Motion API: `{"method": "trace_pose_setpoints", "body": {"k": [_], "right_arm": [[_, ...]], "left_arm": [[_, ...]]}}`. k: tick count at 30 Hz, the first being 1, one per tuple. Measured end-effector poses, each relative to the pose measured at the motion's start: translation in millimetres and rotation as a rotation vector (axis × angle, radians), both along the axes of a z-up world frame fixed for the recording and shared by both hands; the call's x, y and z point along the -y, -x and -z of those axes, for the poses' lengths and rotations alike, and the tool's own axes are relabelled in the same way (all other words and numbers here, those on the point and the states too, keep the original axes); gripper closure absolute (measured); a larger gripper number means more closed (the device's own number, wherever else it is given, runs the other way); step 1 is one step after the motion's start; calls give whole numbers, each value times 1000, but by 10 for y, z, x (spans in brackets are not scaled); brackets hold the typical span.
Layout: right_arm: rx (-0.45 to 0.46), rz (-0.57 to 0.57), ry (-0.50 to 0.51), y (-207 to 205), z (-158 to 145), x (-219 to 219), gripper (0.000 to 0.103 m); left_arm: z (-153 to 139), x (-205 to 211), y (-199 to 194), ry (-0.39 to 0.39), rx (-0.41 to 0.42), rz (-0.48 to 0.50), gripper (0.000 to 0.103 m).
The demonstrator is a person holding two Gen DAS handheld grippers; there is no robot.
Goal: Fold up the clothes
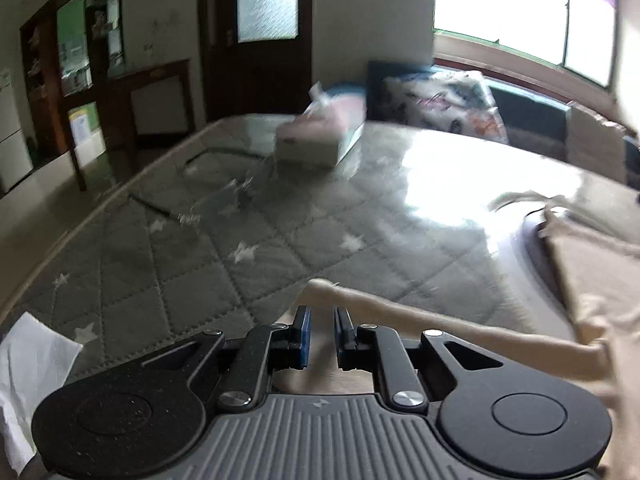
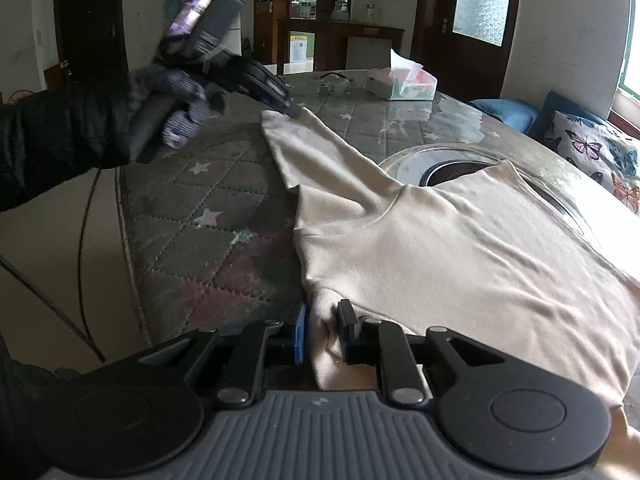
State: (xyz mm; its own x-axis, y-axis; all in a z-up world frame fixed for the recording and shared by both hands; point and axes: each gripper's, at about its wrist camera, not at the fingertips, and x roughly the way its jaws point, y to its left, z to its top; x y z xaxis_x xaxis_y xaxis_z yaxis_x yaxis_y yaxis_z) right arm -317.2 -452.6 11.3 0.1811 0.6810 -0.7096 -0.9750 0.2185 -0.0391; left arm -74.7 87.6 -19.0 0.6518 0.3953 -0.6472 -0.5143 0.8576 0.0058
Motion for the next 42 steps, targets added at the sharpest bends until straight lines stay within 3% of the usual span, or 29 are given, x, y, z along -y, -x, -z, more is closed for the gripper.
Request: {"method": "trace_pose_setpoints", "body": {"k": [5,12,16,19,31,36,42], "right_arm": [[-9,-2,-7,8,-18,50,86],[-63,61,-91,-129,-194,241,78],[-47,151,-123,-285,-248,368,73],[-34,246,-122,-451,-217,464,71],[-56,486,-97,-977,11,803,69],[-61,514,-96,-1022,7,904,68],[-61,523,-121,-1110,-22,834,66]], "left_arm": [[-73,61,-77,-10,-1,-7,89],[-317,719,-142,47,71,215,90],[-359,1143,-301,101,97,366,90],[-275,1380,-425,111,85,419,90],[10,1437,-415,77,-21,383,91],[-108,1601,-413,79,16,407,91],[-70,1703,-620,73,-7,439,91]]}}
